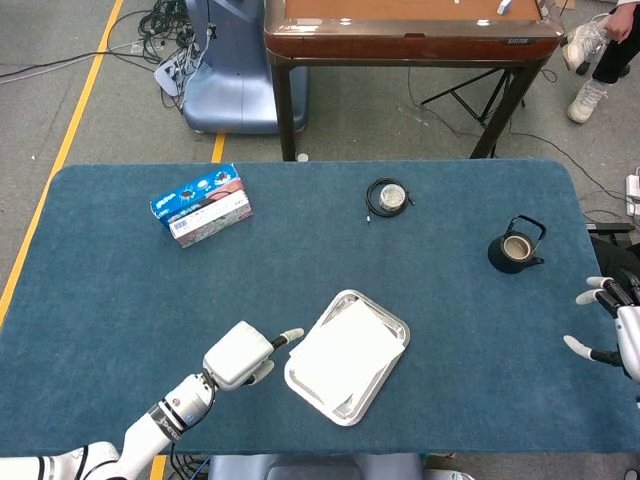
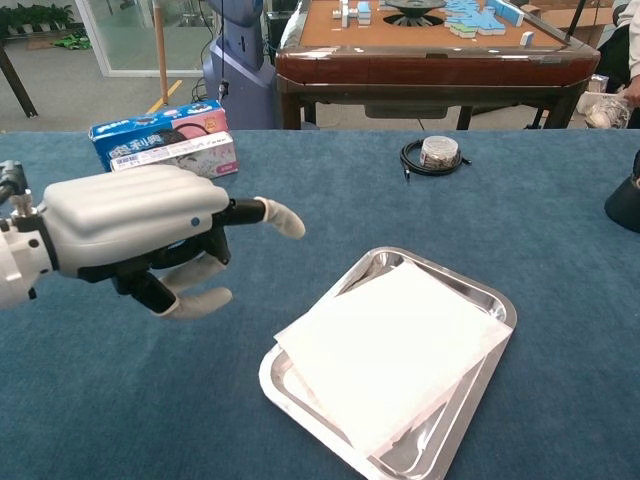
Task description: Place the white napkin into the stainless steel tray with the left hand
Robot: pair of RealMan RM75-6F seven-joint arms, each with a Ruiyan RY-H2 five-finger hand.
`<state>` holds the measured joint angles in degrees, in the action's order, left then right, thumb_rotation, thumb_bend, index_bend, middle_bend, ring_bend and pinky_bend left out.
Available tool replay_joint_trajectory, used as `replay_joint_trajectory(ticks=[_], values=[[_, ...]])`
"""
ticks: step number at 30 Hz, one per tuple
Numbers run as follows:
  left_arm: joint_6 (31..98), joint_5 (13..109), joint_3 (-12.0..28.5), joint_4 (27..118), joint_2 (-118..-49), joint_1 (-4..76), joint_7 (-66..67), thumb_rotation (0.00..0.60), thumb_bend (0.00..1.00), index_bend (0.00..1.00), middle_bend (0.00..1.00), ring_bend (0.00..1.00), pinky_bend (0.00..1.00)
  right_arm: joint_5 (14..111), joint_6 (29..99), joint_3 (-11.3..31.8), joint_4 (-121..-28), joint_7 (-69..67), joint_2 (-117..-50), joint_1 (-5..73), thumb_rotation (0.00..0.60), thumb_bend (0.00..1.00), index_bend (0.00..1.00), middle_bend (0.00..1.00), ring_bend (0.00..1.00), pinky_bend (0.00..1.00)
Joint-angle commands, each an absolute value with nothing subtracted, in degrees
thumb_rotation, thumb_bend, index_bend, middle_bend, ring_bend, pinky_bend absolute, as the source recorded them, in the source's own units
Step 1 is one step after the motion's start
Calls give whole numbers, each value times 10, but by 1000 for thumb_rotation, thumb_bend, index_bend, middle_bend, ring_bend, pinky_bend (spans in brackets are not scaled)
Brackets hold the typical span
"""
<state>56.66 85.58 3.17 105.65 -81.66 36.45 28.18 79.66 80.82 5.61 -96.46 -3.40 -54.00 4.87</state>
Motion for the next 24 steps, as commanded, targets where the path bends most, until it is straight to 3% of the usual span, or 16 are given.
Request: replay_joint_trajectory(ticks=[1, 10, 24], values=[[548, 898, 14, 1040, -804, 382, 253, 600, 418, 172, 945, 889, 997, 792, 808, 57, -962, -29, -539, 48, 600, 38, 417, 261, 90, 177], [533, 943, 5, 1009, -785, 410, 210, 600, 561, 179, 932, 869, 978, 782, 806, 59, -962, -14, -533, 47, 600, 39, 417, 264, 96, 188], [548, 937, -9, 929, -807, 403, 163, 600, 569, 179, 911, 854, 965, 801, 829, 53, -1004, -17, -499, 31, 600, 39, 417, 264, 97, 194]])
